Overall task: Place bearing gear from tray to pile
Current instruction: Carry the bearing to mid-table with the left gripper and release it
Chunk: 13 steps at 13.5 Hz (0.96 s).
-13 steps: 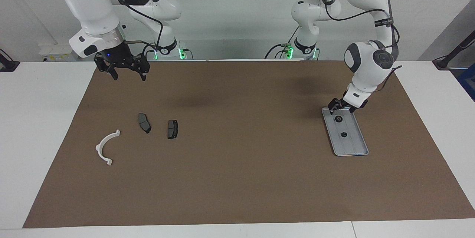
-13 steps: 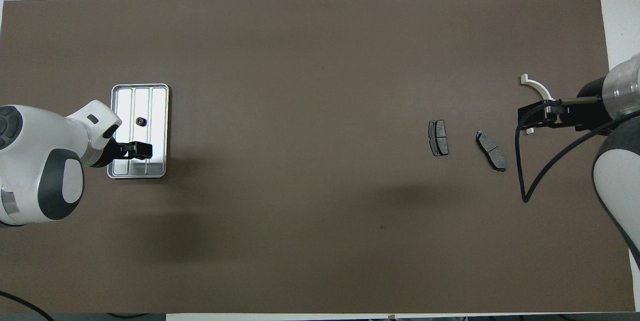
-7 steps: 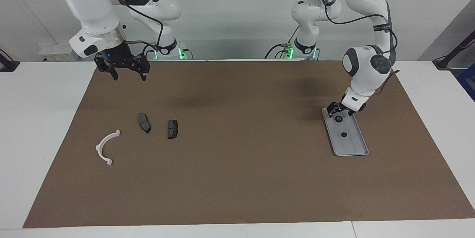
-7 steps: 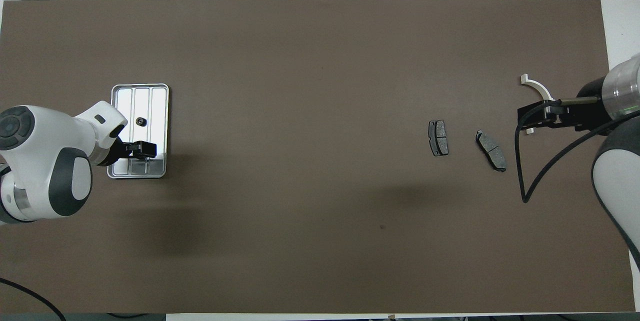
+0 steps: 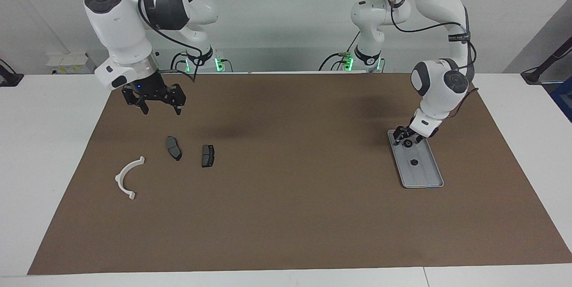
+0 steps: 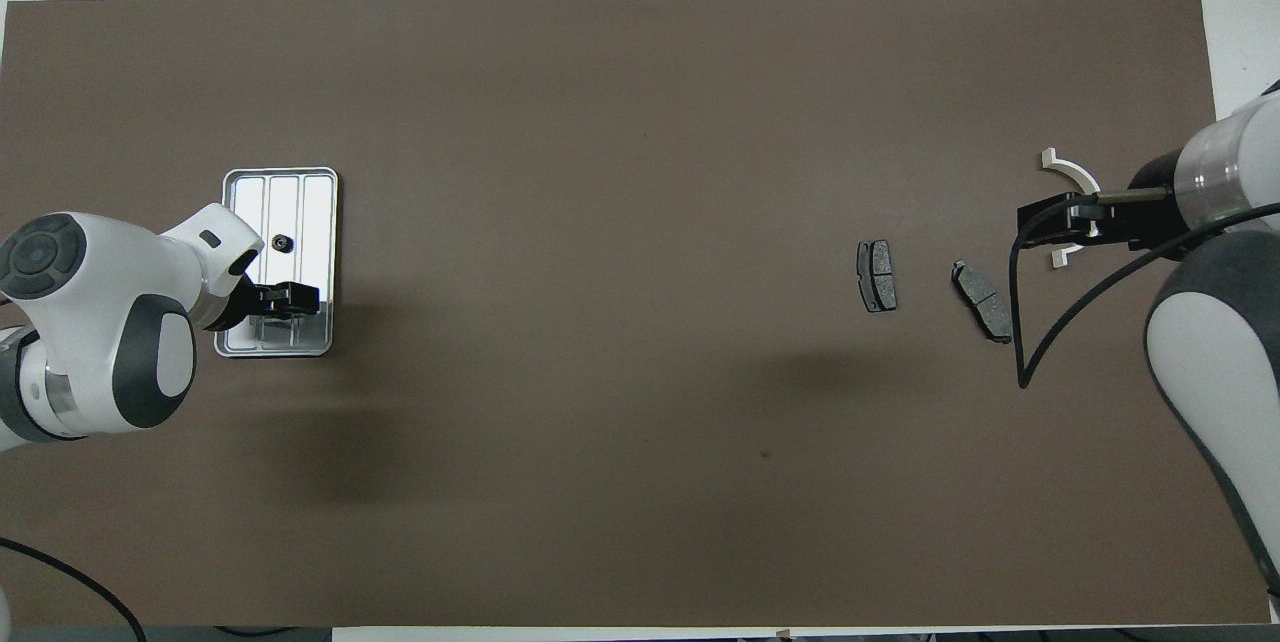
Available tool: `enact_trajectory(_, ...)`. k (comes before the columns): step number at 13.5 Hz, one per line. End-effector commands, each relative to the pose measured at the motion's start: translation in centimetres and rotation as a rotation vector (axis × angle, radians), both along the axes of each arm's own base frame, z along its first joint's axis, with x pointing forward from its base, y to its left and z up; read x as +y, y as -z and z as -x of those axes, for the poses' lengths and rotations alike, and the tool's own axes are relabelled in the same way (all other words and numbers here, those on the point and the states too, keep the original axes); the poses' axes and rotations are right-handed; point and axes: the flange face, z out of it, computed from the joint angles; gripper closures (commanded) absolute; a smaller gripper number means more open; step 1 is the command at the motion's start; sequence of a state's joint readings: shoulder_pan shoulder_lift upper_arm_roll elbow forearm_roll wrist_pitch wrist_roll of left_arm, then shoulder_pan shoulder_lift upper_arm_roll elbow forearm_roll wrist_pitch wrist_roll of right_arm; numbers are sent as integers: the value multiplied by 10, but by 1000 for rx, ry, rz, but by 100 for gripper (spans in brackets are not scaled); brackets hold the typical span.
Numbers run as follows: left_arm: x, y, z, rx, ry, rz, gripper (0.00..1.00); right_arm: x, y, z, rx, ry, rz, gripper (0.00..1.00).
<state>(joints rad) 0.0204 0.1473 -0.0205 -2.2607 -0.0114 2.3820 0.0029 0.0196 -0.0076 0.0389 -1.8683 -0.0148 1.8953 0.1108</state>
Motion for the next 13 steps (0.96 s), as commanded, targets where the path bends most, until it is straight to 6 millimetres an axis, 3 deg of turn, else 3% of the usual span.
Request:
enact_trajectory(1, -2, 4, 7, 17, 8, -11, 100, 2, 35, -10, 10, 12, -3, 0)
enact_trajectory(3, -3, -3, 5, 31, -15, -12, 100, 2, 63, -25, -7, 12, -7, 0)
enact_trajectory(4, -3, -17, -3, 43, -14, -12, 100, 3, 78, -33, -17, 12, -9, 0)
enact_trajectory(5, -4, -38, -12, 73, -14, -13, 100, 4, 87, -39, -31, 12, -11, 0)
enact_trajectory(6, -6, -73, -28, 94, -18, -13, 100, 14, 94, -42, -37, 9, -14, 0)
enact_trajectory(7, -24, -107, -41, 97, -49, -14, 100, 17, 98, -43, -39, 31, -16, 0)
enact_trajectory(8, -64, -131, -48, 71, -122, -24, 100, 18, 100, -44, -42, 50, -17, 0)
enact_trajectory(10, -145, -156, -50, -3, -280, -25, 100, 19, 98, -46, -49, 51, -17, 0)
enact_trajectory(12, -232, -154, -30, -49, -333, -1, 100, 18, 97, -48, -52, 48, -11, 0)
enact_trajectory(13, -264, -153, -17, -60, -344, 9, 100, 17, 95, -49, -56, 44, -10, 0)
